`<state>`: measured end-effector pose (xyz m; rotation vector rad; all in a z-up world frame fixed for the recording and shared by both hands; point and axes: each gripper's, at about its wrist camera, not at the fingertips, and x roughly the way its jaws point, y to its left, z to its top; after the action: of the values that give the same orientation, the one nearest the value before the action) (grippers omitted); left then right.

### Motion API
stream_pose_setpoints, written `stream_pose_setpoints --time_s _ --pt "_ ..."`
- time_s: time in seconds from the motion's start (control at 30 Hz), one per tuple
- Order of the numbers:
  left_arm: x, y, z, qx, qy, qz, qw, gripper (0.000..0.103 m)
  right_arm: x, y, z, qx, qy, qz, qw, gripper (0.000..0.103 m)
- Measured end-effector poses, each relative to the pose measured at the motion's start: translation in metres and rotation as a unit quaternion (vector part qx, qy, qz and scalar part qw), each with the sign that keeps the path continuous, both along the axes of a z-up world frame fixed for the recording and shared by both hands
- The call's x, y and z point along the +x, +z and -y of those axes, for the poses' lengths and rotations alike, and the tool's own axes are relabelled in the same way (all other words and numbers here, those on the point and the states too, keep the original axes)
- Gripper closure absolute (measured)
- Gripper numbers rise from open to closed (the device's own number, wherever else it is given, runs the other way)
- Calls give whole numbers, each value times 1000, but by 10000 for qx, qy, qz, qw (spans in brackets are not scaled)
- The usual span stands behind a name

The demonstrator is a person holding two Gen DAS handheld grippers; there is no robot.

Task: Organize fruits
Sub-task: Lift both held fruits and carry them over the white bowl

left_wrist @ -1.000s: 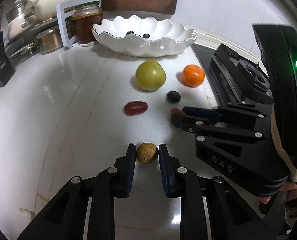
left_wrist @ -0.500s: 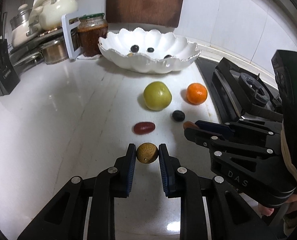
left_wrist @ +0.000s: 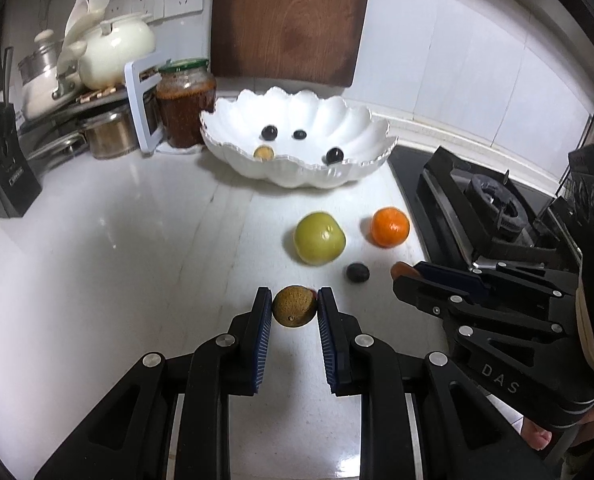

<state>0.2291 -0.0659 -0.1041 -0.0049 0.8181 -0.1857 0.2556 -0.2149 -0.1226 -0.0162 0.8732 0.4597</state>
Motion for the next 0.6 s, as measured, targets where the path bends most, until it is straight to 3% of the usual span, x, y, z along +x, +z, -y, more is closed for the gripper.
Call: stream_pose_setpoints --time_s 0.6 --pt "23 47 -7 -221 -372 649 9969 79 4 51 5 160 -692 638 9954 86"
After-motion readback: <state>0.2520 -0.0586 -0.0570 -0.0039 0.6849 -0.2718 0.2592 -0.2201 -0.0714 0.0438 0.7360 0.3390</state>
